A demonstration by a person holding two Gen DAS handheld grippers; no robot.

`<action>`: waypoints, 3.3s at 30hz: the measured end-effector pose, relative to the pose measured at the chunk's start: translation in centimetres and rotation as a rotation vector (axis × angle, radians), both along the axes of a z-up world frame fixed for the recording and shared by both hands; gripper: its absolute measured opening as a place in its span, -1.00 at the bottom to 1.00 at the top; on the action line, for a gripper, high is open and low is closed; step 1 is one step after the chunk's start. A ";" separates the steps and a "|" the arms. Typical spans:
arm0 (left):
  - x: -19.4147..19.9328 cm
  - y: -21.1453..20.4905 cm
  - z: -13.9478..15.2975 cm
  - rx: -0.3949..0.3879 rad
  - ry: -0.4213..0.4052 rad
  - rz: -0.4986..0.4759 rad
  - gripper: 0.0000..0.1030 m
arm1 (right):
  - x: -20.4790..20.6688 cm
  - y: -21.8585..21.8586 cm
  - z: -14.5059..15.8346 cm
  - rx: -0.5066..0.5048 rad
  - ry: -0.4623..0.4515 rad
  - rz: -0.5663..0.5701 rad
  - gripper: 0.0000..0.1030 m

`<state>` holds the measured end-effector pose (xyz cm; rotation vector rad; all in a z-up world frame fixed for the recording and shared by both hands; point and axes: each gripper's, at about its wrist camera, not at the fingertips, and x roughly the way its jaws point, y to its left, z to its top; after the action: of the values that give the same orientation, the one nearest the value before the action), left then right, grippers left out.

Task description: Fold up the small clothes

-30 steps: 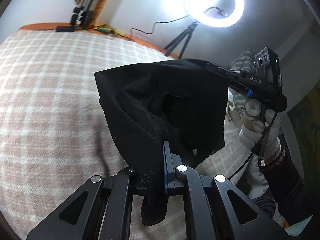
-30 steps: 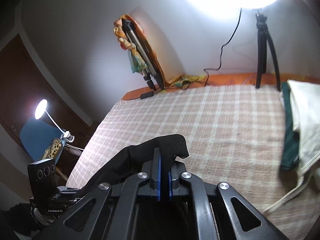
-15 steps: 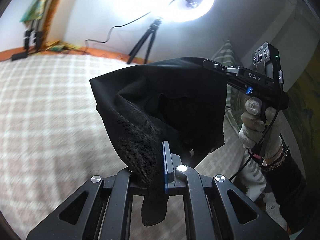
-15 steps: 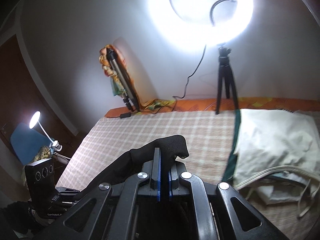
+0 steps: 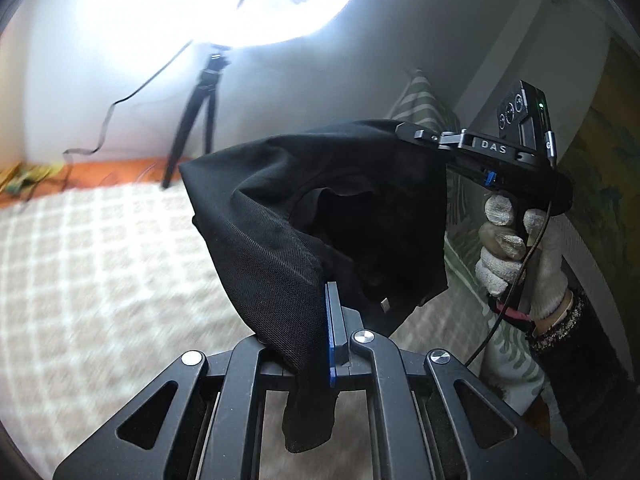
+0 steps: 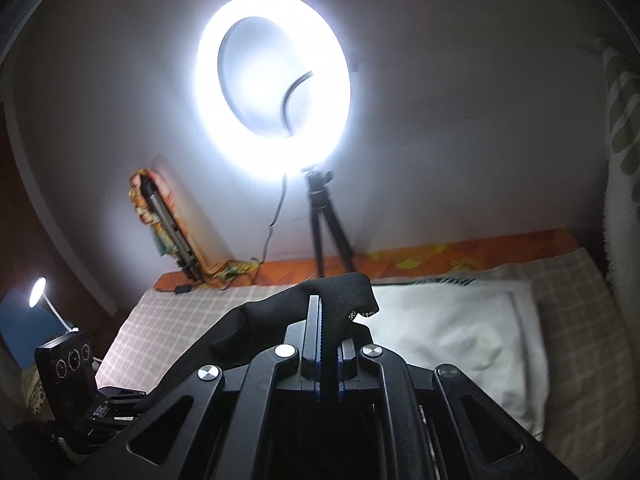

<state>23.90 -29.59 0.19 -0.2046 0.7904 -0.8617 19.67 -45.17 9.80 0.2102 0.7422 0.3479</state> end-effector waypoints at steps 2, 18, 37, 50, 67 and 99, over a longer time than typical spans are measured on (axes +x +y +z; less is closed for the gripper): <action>0.7 -1.6 0.1 0.005 -0.021 -0.011 -0.87 | 0.9 -1.7 0.0 -0.004 -0.003 -0.026 -0.95; 4.6 -9.8 -3.1 0.095 -0.016 -0.077 -0.86 | 7.3 -10.8 -5.0 -0.100 0.071 -0.115 -0.94; 2.9 -7.7 -1.5 0.200 -0.048 0.027 0.45 | 4.3 -11.5 -5.6 -0.227 0.095 -0.231 0.30; -2.1 -4.6 1.9 0.191 -0.091 0.043 0.46 | -1.2 -7.5 -2.6 -0.254 0.059 -0.250 0.72; -9.7 0.5 5.1 0.155 -0.150 0.056 0.58 | -9.5 -1.4 -0.3 -0.258 -0.009 -0.274 0.99; -15.1 4.7 2.4 0.313 -0.201 0.200 0.95 | -15.8 2.0 -4.5 -0.234 -0.015 -0.365 0.99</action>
<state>8.82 -24.91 2.64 0.0784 0.6918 -0.5509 3.86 -43.22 5.28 0.1180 0.7070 -0.0841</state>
